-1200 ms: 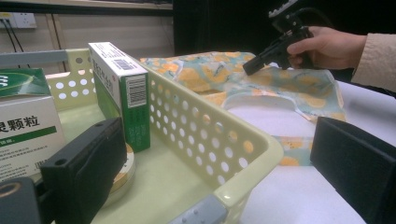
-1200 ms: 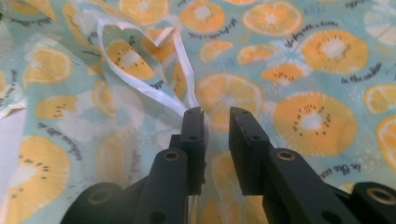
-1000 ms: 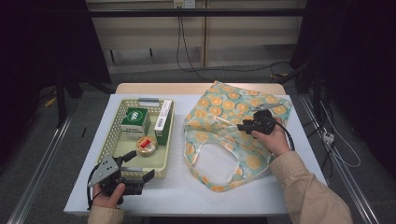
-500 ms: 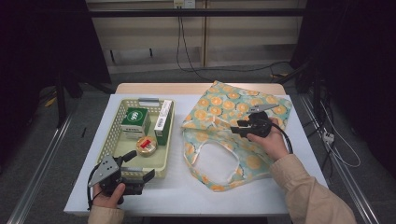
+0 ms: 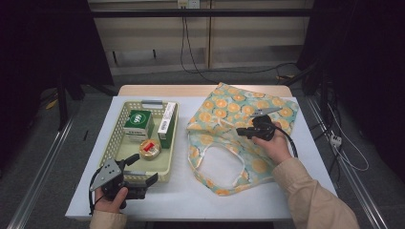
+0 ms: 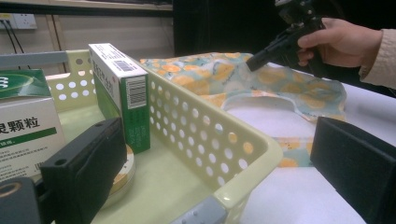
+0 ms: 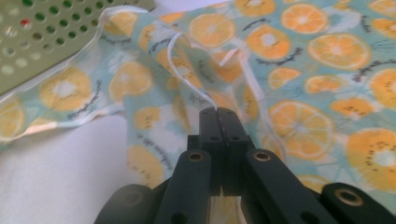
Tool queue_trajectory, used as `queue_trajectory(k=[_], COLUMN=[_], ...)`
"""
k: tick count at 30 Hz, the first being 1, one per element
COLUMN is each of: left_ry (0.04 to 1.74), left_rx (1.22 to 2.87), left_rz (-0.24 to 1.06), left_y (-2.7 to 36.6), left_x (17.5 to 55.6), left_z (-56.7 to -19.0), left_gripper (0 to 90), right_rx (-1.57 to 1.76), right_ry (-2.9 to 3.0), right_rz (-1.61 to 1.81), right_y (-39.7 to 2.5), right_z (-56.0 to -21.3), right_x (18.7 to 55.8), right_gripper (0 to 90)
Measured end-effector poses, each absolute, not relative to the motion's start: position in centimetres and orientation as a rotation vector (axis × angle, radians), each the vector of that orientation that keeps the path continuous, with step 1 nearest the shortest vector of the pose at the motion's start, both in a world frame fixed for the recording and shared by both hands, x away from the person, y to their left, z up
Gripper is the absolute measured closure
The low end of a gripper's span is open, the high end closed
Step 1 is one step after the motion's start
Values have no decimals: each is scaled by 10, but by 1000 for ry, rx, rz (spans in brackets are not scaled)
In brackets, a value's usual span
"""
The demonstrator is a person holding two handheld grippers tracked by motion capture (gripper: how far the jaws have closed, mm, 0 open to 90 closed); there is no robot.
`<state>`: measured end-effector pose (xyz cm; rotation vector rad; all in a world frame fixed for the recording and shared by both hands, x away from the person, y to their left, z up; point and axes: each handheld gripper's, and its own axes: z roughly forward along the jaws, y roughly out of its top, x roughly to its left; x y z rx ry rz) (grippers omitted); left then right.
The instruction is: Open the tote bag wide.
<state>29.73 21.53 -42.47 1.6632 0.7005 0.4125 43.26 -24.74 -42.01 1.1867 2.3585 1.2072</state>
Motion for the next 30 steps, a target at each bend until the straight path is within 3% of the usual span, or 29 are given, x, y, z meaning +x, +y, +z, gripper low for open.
queue_trajectory(k=[11, 19, 30], left_ry=[704, 705, 700], left_rx=[1665, 1666, 1663], left_rz=[406, 402, 407], left_y=[213, 214, 214], left_x=[298, 298, 298], left_z=[-426, -426, -425], left_gripper=[34, 34, 35], right_rx=[1390, 1369, 1308], right_ry=[2212, 2279, 2302], right_rz=[1208, 1103, 1130], right_y=[-286, -278, -267], right_z=[-439, -456, -444], right_x=[461, 465, 456], right_gripper=[900, 896, 696])
